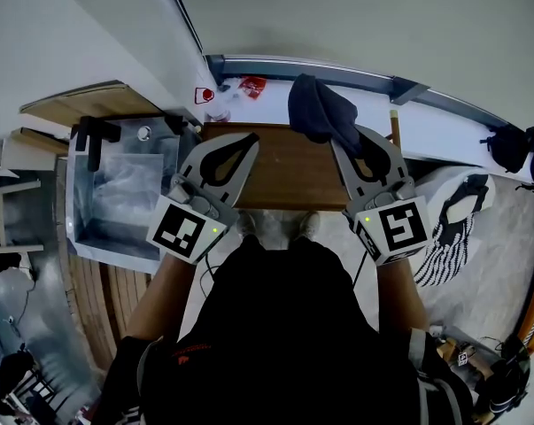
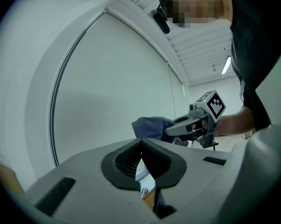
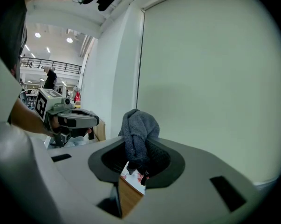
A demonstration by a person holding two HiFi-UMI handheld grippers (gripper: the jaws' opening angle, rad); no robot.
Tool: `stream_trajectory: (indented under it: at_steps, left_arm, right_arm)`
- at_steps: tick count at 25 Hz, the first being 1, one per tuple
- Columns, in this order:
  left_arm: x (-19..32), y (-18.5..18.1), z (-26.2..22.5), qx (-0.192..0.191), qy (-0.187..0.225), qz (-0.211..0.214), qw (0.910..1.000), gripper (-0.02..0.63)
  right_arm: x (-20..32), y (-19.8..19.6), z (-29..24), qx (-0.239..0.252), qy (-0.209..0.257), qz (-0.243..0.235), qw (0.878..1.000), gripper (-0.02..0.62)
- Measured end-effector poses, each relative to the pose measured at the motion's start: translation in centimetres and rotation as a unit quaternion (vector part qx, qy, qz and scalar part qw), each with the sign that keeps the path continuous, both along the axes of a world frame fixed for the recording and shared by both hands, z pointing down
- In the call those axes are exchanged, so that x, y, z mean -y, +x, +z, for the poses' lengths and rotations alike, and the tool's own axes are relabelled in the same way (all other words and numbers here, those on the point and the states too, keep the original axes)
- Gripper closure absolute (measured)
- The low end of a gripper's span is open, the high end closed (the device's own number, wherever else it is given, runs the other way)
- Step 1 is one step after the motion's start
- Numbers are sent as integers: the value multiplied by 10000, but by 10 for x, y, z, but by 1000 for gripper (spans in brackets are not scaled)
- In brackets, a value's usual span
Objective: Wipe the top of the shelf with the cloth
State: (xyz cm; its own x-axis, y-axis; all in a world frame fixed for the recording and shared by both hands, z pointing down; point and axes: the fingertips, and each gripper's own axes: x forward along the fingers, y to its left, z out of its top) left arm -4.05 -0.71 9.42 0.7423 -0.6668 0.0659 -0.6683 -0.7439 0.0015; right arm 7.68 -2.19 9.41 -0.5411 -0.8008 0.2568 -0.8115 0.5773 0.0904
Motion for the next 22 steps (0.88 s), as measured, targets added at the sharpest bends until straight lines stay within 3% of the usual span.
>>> stream_trajectory:
  at_steps: [22]
  left_arm:
    - [-5,-14,8,-88,-77,-68,9999,588]
  right_arm:
    - [-5,-9,7,-52,-77,90,9999,509]
